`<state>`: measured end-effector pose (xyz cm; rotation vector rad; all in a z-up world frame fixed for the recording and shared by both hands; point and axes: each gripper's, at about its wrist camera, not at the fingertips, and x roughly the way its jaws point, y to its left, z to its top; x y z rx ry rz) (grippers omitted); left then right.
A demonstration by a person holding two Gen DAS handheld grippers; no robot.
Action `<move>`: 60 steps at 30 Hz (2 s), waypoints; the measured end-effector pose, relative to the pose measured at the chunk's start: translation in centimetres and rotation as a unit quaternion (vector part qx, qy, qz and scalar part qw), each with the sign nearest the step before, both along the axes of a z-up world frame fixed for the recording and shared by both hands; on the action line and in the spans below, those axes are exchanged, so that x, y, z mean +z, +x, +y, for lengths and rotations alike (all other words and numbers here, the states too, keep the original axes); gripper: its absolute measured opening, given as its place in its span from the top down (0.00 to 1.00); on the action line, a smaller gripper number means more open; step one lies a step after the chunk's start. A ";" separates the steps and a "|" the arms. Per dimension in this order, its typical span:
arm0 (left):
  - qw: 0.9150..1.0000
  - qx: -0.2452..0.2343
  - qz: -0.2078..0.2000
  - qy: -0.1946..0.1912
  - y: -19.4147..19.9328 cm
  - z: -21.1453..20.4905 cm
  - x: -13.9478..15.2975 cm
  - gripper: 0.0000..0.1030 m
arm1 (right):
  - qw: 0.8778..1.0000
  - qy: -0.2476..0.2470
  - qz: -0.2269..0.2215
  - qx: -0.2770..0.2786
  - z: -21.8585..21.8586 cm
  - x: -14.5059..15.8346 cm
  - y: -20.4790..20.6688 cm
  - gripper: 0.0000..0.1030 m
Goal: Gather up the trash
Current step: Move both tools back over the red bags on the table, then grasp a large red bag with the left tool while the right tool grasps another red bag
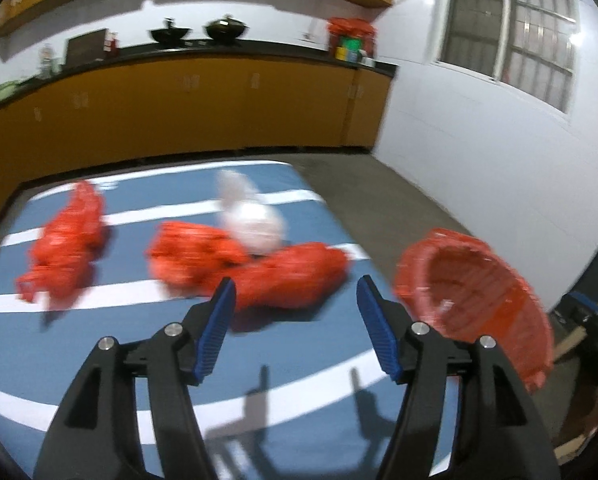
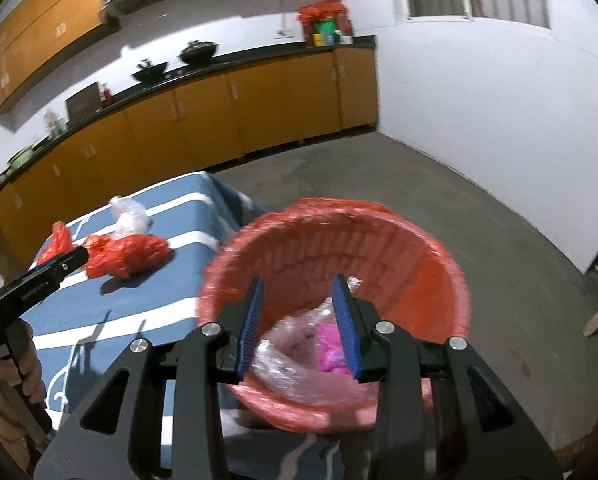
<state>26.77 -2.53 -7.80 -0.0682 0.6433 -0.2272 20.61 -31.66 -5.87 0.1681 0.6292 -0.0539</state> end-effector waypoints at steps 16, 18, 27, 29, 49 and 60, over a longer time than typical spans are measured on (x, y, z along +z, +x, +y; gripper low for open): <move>0.984 0.177 -0.011 0.034 -1.6 16.7 0.5 0.33 | 0.993 -0.003 -0.003 0.118 12.9 -0.5 6.8 0.58; 0.982 0.186 -0.010 0.034 -1.6 17.6 0.5 0.32 | 0.993 -0.008 -0.003 0.119 14.0 -0.9 7.6 0.55; 0.977 0.212 0.000 0.027 0.4 20.1 -0.2 0.25 | 0.997 0.000 0.017 0.069 16.9 -2.4 11.8 0.27; 0.976 0.218 0.001 0.024 1.3 20.3 -0.3 0.23 | 0.998 0.008 0.024 0.052 17.1 -2.7 12.7 0.25; 0.975 0.203 0.088 0.034 9.6 19.8 -4.4 0.28 | 0.991 0.020 0.116 0.061 19.1 -7.4 15.2 0.52; 0.975 0.187 0.121 -0.017 10.3 20.1 -5.9 0.42 | 0.991 0.011 0.109 0.081 18.4 -6.9 13.1 0.57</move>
